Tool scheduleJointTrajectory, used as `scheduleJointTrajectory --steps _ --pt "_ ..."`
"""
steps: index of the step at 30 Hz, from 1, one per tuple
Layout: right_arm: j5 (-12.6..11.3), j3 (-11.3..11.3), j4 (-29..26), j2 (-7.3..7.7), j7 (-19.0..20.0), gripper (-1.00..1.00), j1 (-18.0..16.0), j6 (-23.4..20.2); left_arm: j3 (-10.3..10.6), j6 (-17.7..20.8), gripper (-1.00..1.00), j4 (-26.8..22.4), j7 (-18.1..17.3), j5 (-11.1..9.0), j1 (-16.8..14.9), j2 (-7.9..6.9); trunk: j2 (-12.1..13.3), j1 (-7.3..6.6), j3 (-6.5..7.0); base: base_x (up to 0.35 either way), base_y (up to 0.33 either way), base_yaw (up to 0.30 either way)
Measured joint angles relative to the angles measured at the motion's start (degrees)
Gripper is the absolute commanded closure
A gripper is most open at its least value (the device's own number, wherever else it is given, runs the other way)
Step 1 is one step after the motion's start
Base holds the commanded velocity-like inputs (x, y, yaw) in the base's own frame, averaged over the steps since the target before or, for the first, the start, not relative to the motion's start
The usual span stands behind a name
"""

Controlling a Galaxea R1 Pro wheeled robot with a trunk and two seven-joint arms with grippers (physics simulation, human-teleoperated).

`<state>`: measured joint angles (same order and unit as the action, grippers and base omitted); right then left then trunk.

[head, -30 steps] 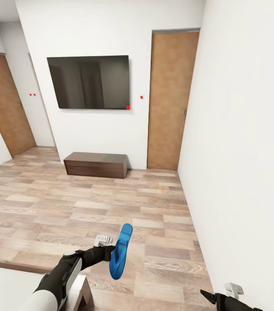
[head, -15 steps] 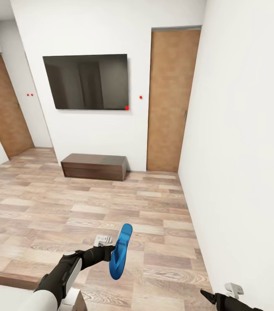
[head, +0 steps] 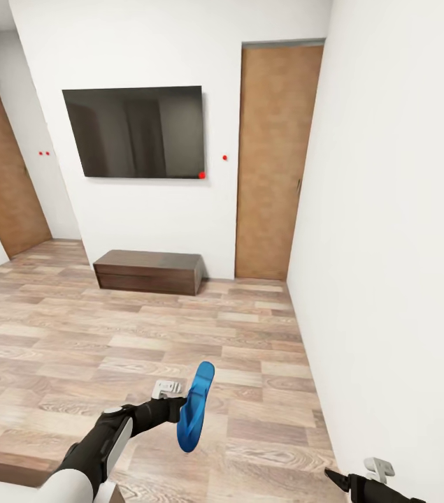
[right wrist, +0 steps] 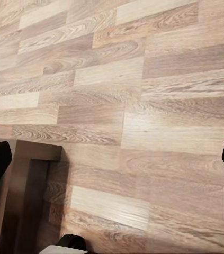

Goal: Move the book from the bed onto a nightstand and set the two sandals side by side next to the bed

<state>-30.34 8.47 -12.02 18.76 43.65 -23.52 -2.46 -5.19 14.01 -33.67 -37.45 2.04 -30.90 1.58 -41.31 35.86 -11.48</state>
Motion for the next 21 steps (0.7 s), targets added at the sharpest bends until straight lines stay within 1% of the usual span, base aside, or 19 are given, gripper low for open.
scheduleJointTrajectory --steps 7,11,16,21 --pt "0.0 0.0 0.0 0.00 0.0 -1.00 0.0 0.0 0.0 0.0 1.00 0.0 0.0 0.0 0.0 0.00 0.0 0.00 0.00 0.223 -0.172 0.000" --pt "0.0 0.0 0.0 0.00 0.0 -1.00 0.0 0.0 0.0 0.0 1.00 0.0 0.0 0.0 0.0 0.00 0.0 0.00 -0.18 0.200 -0.050 0.000" --pt "0.0 0.0 0.0 0.00 -0.1 -1.00 0.0 0.0 0.0 0.0 1.00 0.0 0.0 0.0 0.0 0.00 0.0 0.02 -0.52 0.057 -0.009 0.000" --pt "0.0 0.0 0.0 0.00 -0.1 -1.00 0.0 0.0 0.0 0.0 1.00 0.0 0.0 0.0 0.0 0.00 0.0 0.02 -0.60 0.006 -0.001 0.000"
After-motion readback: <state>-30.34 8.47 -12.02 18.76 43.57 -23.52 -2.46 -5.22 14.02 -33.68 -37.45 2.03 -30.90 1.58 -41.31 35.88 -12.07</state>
